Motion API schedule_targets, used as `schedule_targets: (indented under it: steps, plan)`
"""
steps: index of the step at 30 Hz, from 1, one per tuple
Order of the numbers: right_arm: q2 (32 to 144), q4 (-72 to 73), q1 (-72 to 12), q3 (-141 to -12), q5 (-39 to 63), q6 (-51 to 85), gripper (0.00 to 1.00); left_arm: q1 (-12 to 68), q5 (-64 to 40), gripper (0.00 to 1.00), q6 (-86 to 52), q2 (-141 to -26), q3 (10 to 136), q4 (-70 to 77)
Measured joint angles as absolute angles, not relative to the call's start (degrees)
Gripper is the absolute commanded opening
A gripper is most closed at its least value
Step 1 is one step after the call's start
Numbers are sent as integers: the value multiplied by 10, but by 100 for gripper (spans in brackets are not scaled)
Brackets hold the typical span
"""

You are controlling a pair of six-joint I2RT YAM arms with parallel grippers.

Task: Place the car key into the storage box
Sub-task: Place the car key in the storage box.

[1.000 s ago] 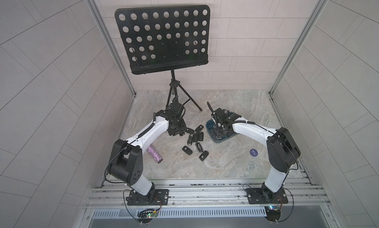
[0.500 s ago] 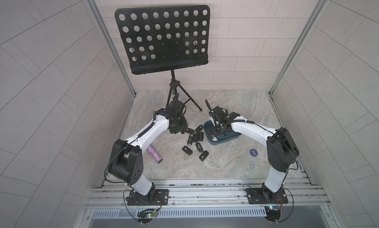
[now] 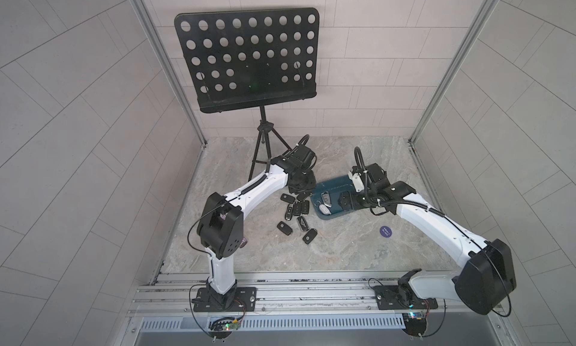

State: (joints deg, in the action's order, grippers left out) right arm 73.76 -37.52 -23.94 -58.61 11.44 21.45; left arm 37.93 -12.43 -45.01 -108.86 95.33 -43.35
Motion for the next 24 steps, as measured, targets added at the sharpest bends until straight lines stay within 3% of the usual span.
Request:
schedule_targets:
  steps: [12, 24]
  plan:
    - [592, -366, -210, -460, 134, 273, 99, 470, -136, 31, -479, -1264, 1136, -432]
    - [545, -363, -194, -445, 138, 286, 99, 480, -95, 31, -493, -1399, 1266, -467]
